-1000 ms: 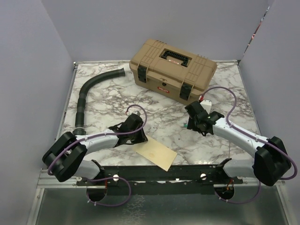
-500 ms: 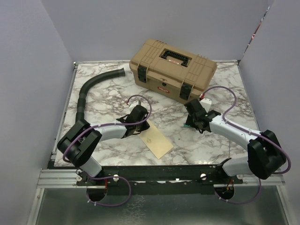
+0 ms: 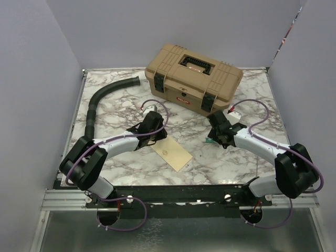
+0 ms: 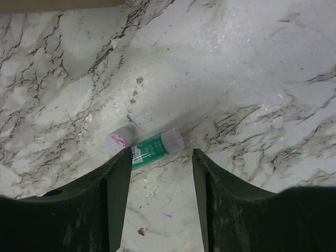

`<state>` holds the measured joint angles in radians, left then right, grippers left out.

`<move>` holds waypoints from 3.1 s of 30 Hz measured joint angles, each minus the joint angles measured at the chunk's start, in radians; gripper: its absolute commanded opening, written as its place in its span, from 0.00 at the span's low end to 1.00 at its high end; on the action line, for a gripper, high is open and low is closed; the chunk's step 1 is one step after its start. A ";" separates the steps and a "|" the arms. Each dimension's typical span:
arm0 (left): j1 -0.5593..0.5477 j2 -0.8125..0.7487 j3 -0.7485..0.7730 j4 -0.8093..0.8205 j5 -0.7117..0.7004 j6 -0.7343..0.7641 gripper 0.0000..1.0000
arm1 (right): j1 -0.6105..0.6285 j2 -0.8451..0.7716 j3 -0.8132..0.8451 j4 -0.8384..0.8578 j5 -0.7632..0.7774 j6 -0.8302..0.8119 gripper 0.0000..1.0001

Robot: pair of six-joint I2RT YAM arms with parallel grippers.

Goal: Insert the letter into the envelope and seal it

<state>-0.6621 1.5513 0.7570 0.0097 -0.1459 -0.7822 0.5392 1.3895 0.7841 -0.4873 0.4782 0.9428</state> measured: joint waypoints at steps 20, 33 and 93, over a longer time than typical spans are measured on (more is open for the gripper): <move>0.058 -0.231 -0.009 -0.047 0.017 0.011 0.64 | -0.002 0.123 0.017 -0.045 -0.019 0.284 0.51; 0.070 -0.289 -0.037 -0.085 0.076 0.025 0.67 | -0.003 -0.083 0.009 -0.022 -0.229 -0.242 0.61; 0.119 -0.619 -0.050 0.073 0.406 0.130 0.99 | -0.003 -0.380 0.011 0.484 -0.991 -0.888 0.04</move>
<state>-0.5426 0.9321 0.7071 0.0830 0.2596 -0.6525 0.5365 1.0092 0.7956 -0.0032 -0.5133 0.0551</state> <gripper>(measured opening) 0.987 0.204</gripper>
